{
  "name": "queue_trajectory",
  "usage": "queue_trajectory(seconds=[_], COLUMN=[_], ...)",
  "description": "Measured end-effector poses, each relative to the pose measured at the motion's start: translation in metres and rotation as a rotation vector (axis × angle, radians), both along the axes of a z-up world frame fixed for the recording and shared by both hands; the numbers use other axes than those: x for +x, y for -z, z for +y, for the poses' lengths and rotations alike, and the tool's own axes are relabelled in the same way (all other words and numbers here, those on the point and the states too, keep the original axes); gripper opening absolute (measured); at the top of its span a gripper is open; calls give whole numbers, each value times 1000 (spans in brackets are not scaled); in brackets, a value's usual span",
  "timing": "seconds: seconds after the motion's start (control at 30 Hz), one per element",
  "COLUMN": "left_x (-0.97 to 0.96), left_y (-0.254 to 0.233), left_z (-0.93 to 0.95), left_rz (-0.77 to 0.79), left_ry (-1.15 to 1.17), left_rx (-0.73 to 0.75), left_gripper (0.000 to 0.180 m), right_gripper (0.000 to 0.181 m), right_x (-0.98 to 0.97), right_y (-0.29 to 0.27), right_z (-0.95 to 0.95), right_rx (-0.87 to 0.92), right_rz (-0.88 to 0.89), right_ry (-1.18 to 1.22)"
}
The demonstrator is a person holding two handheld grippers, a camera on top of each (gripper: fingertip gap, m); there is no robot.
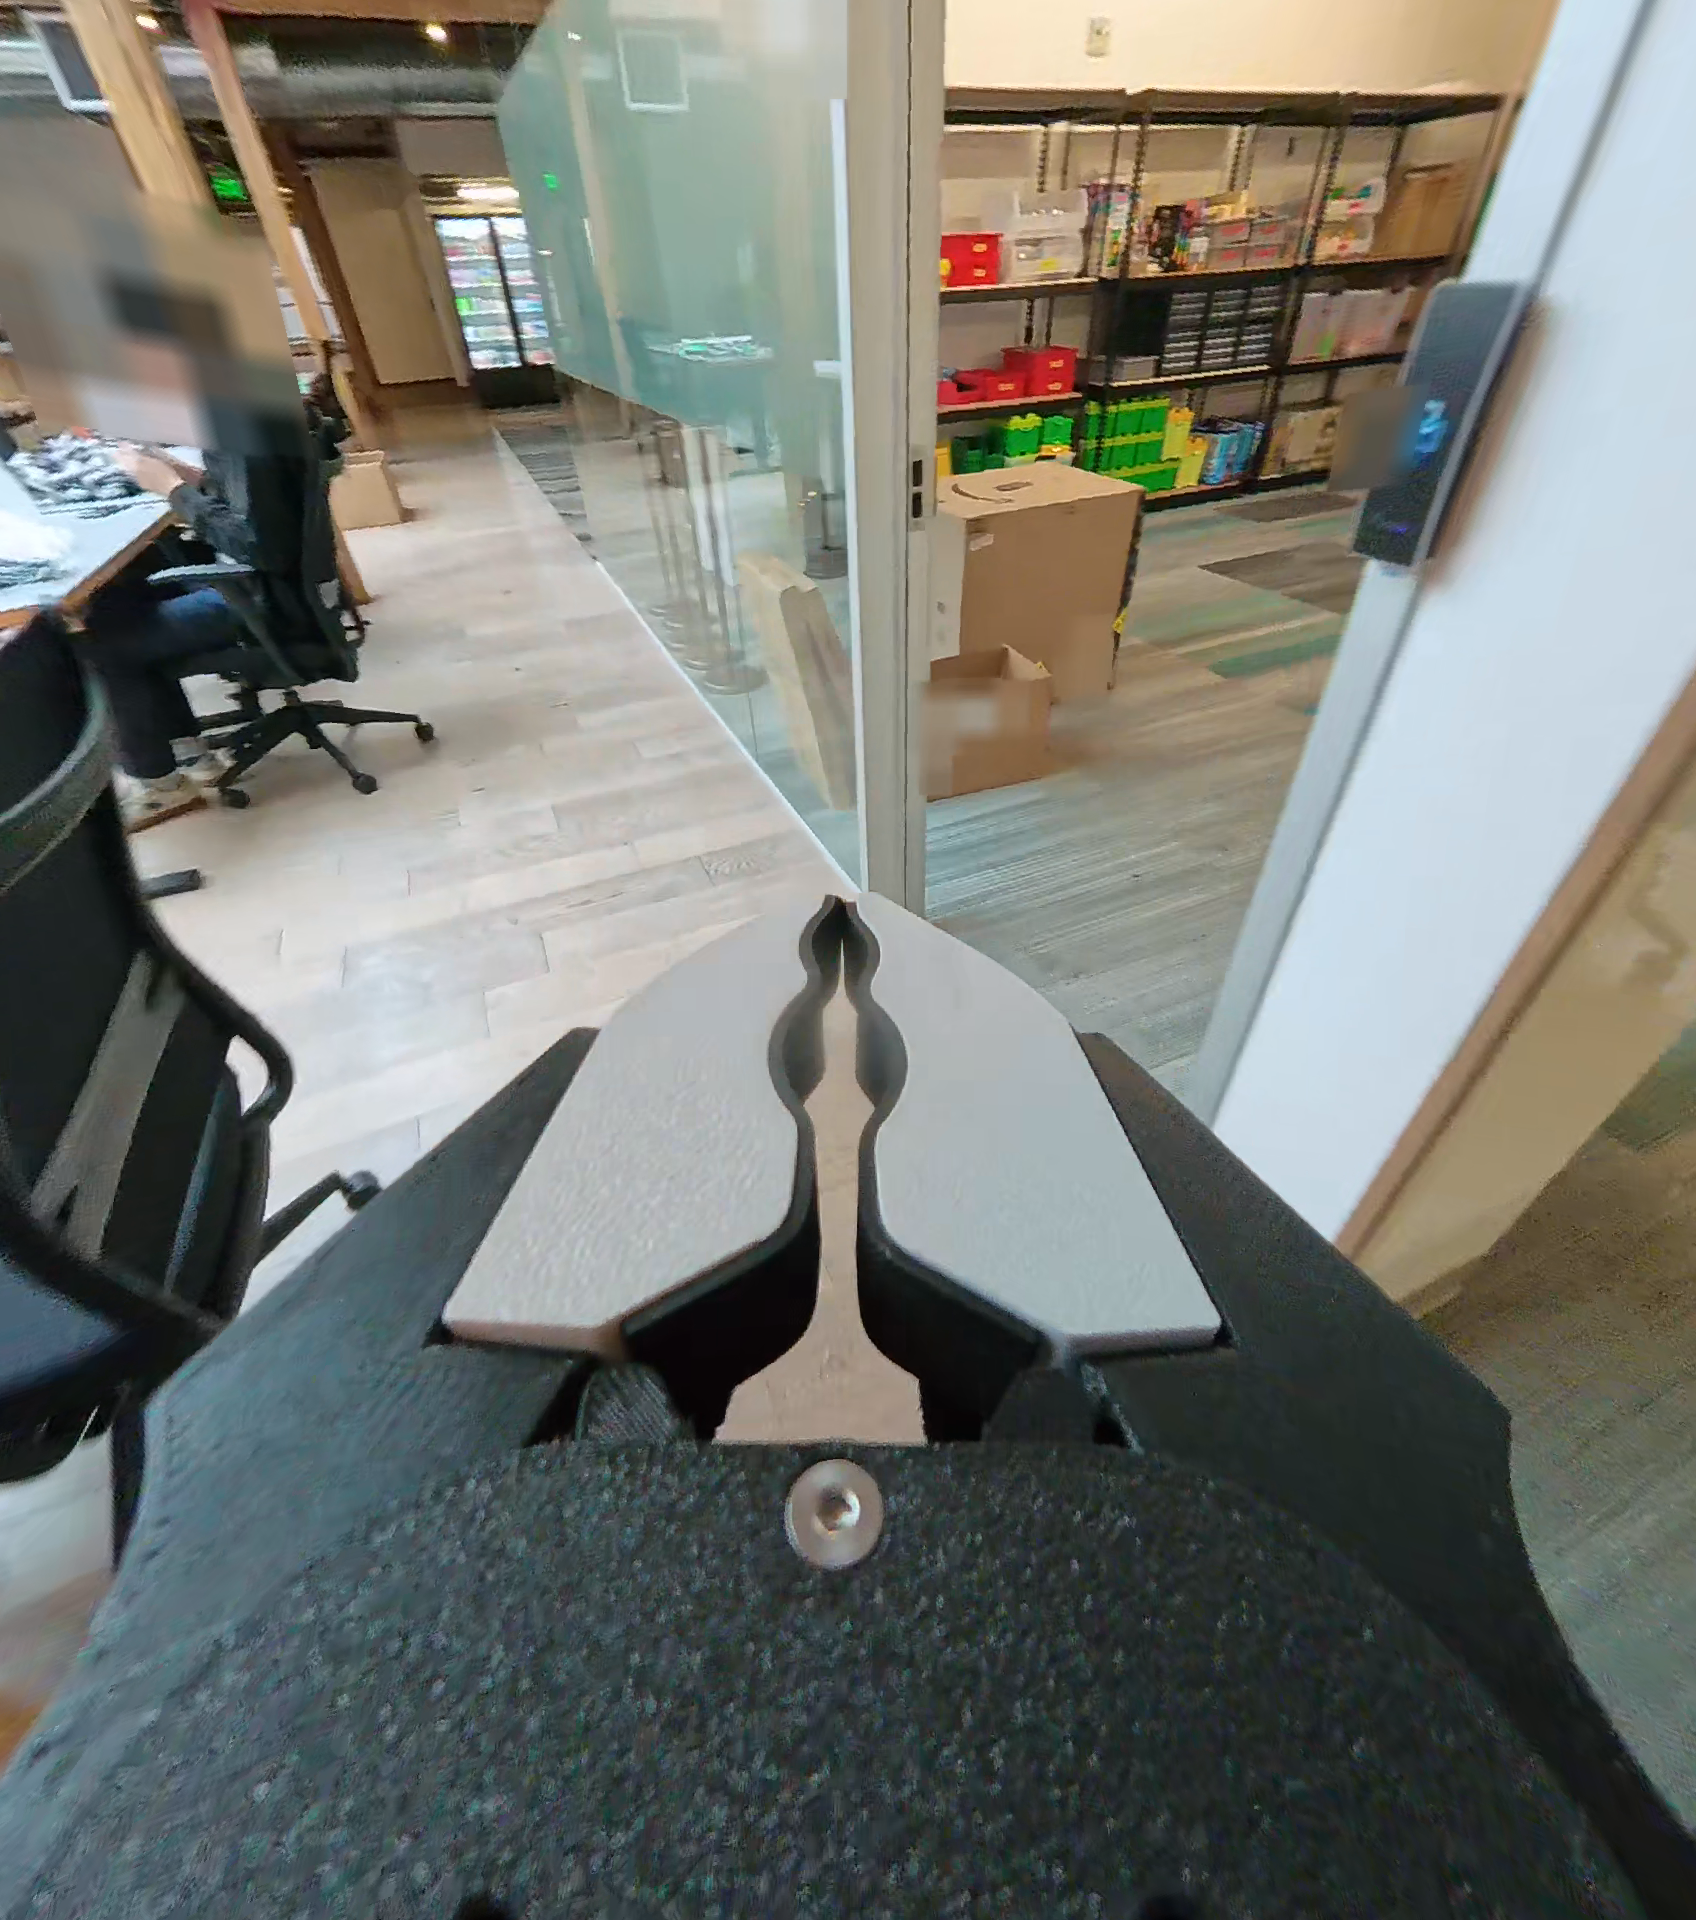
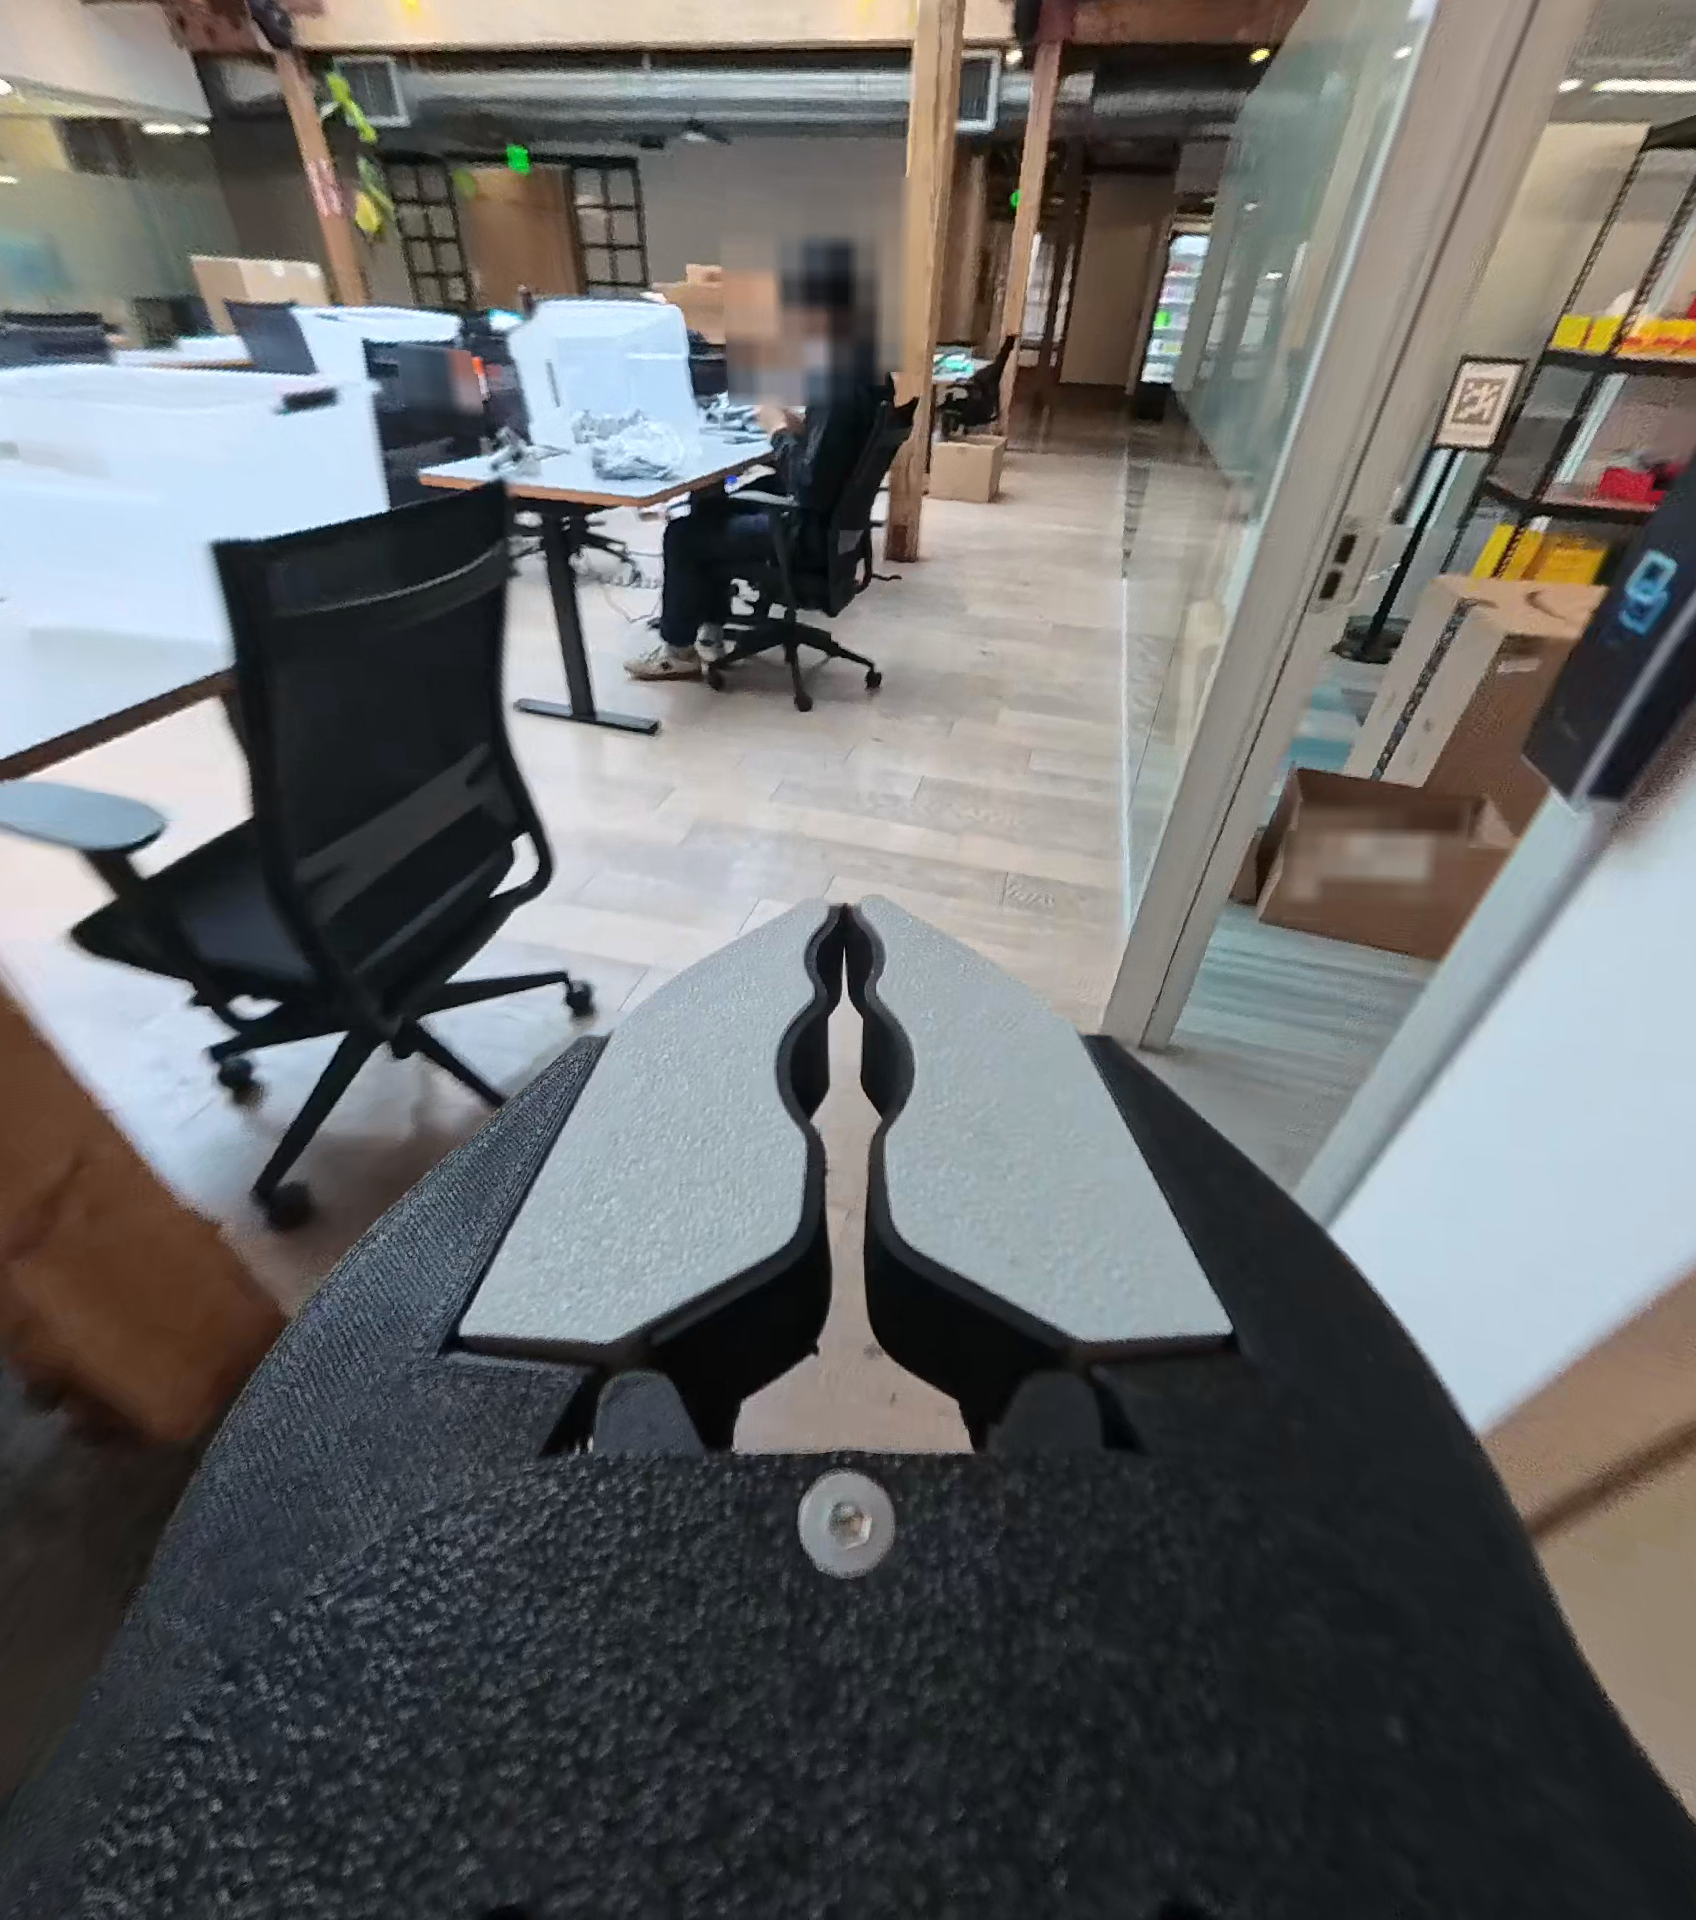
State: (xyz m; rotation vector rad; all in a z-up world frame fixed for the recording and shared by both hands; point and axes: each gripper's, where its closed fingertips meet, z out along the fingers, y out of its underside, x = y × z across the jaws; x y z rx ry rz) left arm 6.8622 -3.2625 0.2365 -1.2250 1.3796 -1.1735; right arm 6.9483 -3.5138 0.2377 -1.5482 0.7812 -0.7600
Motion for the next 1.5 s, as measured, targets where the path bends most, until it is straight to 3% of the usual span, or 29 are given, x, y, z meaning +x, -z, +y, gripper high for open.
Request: queue_trajectory(seconds=[0.17,0.5,0.73,1.07,1.3,1.5], left_x=[202,574,797,1092,1295,1484], left_y=[30,-42,-7,-32,19,16], left_z=[45,-23,-134,-350,-517,-698], left_rz=[36,-26,8,33,59,52], left_ry=[185,685,738,902,972,1063], left_rx=[70,125,36,5,5,-40], left_gripper=[0,0,0,0,0,0], right_gripper=[0,0,0,0,0,0], right_x=[170,429,616,792,969,1154], right_y=[10,-8,33,3,34,-13], right_z=[46,39,-78,-314,-465,-616], right_rx=[8,65,129,88,62,16], right_rz=[7,78,54,57,68,11], right_ry=[168,439,713,1093,1159,1163])
